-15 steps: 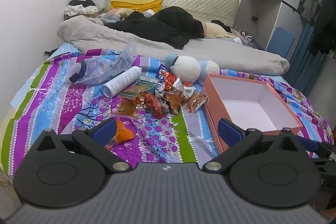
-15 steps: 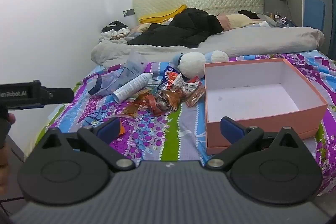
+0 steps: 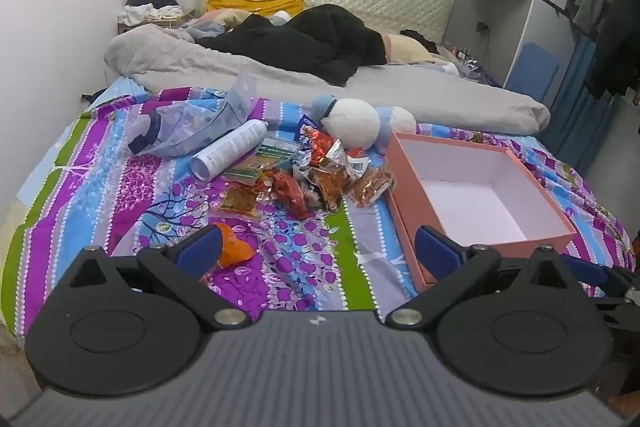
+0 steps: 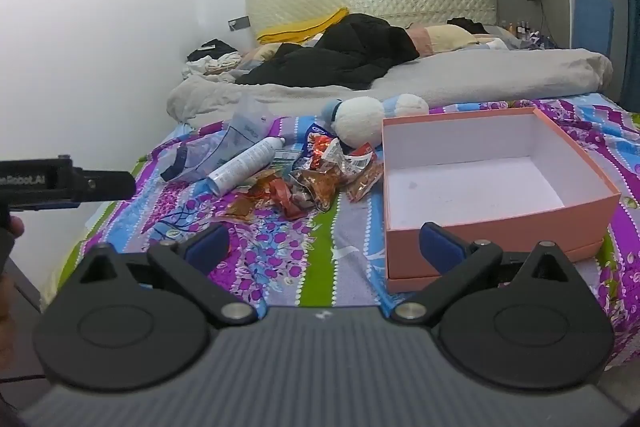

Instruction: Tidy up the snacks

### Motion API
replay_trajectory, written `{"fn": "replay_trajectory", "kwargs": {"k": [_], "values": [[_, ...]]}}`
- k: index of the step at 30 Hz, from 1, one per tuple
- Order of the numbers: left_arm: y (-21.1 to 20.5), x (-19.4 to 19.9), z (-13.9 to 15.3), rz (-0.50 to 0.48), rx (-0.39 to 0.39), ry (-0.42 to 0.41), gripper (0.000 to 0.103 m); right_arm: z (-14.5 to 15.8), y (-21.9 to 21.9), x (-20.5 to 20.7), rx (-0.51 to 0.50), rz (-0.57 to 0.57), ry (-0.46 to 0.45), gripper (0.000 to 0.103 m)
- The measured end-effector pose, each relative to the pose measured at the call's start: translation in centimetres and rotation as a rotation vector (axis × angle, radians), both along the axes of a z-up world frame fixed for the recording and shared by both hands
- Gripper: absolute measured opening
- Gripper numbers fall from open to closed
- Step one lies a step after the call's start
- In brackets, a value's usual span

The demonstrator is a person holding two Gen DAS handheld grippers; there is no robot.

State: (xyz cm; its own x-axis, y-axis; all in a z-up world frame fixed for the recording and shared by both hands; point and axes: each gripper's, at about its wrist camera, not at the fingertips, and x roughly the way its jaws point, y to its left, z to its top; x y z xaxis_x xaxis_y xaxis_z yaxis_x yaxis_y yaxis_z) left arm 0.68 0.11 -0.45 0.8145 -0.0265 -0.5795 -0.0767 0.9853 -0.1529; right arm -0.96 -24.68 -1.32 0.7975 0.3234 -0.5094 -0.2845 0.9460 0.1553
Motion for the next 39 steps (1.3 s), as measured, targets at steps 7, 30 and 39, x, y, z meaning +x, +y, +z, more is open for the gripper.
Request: {"fn": "replay_trajectory", "kwargs": {"k": [7, 30, 39], "values": [[-0.11, 0.24, 0.2, -0.008, -0.014, 0.004, 0.103, 0.11, 0.12, 0.13, 0.001, -0.001, 0.01, 0.103], [0.19, 0.68, -0.38, -0.001, -0.03, 0.029, 0.103, -0.38, -0.18, 0.32, 0.012, -0.01, 0.022, 0.103], [0.17, 0.78, -0.51, 0.0, -0.034, 0.038, 0.103, -0.69, 0.03, 0.39, 0.012, -0.011, 0.03, 0.103]]}}
